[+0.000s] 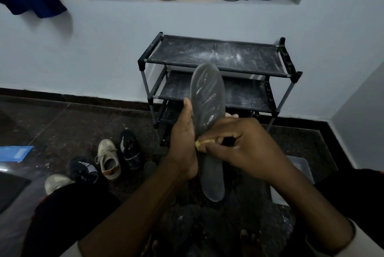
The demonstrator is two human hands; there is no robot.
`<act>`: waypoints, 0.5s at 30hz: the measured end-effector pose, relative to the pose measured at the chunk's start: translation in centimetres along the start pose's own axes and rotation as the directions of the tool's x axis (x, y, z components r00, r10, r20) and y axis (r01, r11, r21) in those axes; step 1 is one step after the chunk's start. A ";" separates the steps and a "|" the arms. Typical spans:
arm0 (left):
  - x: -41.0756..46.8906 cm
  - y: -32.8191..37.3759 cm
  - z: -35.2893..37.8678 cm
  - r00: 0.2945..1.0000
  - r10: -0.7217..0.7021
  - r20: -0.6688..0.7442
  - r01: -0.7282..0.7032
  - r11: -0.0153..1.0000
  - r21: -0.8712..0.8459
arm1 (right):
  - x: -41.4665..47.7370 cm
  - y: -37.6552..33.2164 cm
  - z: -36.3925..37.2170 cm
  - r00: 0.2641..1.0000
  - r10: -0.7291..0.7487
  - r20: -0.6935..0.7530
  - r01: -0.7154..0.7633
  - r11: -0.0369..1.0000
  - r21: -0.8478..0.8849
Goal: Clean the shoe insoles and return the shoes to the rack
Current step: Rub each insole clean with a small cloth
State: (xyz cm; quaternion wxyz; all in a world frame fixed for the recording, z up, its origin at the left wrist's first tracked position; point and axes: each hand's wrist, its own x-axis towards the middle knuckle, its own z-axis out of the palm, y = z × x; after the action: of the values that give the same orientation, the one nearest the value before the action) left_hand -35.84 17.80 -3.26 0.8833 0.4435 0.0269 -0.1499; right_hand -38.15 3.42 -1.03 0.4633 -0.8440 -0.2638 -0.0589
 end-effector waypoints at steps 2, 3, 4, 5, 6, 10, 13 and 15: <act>-0.2 -0.3 0.5 1.000 -0.019 0.001 0.019 0.999 -0.038 | 0.4 0.0 0.2 0.988 0.009 -0.155 -0.009 1.000 0.002; -0.3 -0.5 0.7 0.999 -0.039 0.007 0.040 0.997 -0.059 | 0.4 -0.1 0.5 0.976 0.009 -0.219 -0.012 1.000 -0.011; -0.2 -0.5 0.7 0.999 -0.045 0.006 0.045 0.997 -0.064 | 0.4 -0.2 0.8 0.969 0.005 -0.248 -0.011 1.000 -0.021; -0.2 -0.3 0.7 0.999 -0.032 0.002 0.032 0.998 -0.060 | 0.2 -0.3 1.0 0.971 0.000 -0.239 -0.007 1.000 -0.029; -0.1 -0.1 0.4 1.000 -0.008 -0.004 0.008 0.999 -0.041 | 0.0 -0.3 1.1 0.982 -0.002 -0.189 -0.005 0.999 -0.041; 0.2 0.1 -0.2 1.000 0.004 -0.011 -0.004 1.000 0.004 | -0.4 -0.1 0.7 0.998 0.039 -0.057 -0.045 0.991 -0.122; -0.2 -0.4 0.5 1.000 -0.029 0.010 0.029 1.000 -0.008 | 0.0 0.0 0.3 0.973 0.040 -0.228 -0.073 0.988 -0.139; -0.5 -0.5 0.8 0.998 -0.049 0.038 0.051 0.998 -0.037 | 0.0 -0.2 0.4 0.974 0.044 -0.221 -0.081 0.984 -0.161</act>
State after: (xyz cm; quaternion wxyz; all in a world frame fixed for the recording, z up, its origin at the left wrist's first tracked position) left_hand -36.49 17.03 -3.10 0.8879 0.4229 0.0243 -0.1797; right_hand -38.32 3.85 -1.16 0.4177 -0.8767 -0.1789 -0.1579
